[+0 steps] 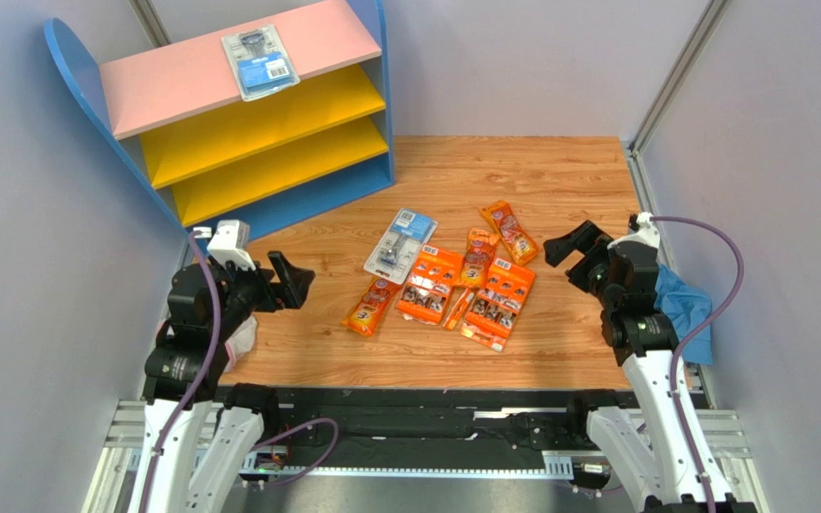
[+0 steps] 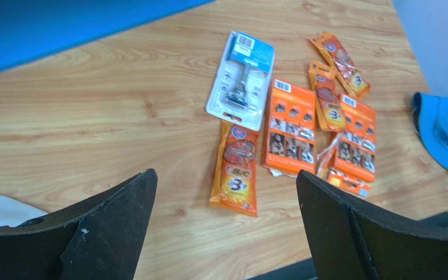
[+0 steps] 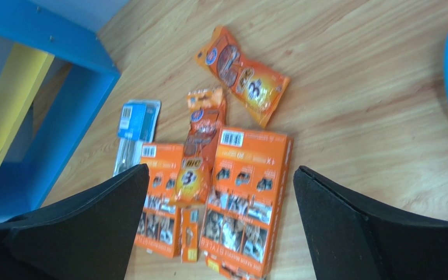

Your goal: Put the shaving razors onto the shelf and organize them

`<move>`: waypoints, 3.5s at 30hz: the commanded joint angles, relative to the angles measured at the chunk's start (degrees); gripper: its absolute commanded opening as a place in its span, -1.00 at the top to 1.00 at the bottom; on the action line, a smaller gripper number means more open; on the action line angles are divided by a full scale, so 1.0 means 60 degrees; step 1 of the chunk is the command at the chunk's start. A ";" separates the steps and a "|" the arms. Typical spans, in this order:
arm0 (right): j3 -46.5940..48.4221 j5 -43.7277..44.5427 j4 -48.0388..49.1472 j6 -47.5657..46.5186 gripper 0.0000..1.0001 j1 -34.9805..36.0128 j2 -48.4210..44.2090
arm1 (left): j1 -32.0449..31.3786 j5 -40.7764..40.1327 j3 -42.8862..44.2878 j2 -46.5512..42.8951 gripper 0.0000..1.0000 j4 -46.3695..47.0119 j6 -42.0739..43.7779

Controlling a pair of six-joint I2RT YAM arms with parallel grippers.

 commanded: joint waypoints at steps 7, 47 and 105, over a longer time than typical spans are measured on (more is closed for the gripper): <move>0.1112 -0.1274 -0.2738 -0.0267 -1.00 0.0008 -0.0828 | 0.0036 0.3211 0.0293 0.1128 -0.98 -0.0231 0.0125; -0.0661 -0.4643 -0.0483 0.0568 -0.99 0.0213 -0.0537 | -0.3567 -0.1429 0.9594 1.6290 -0.46 -0.0611 0.0316; 0.2460 0.0499 0.2478 0.2062 0.93 0.8094 0.4445 | -0.4080 0.1691 0.2330 0.6199 0.34 0.2524 -0.4711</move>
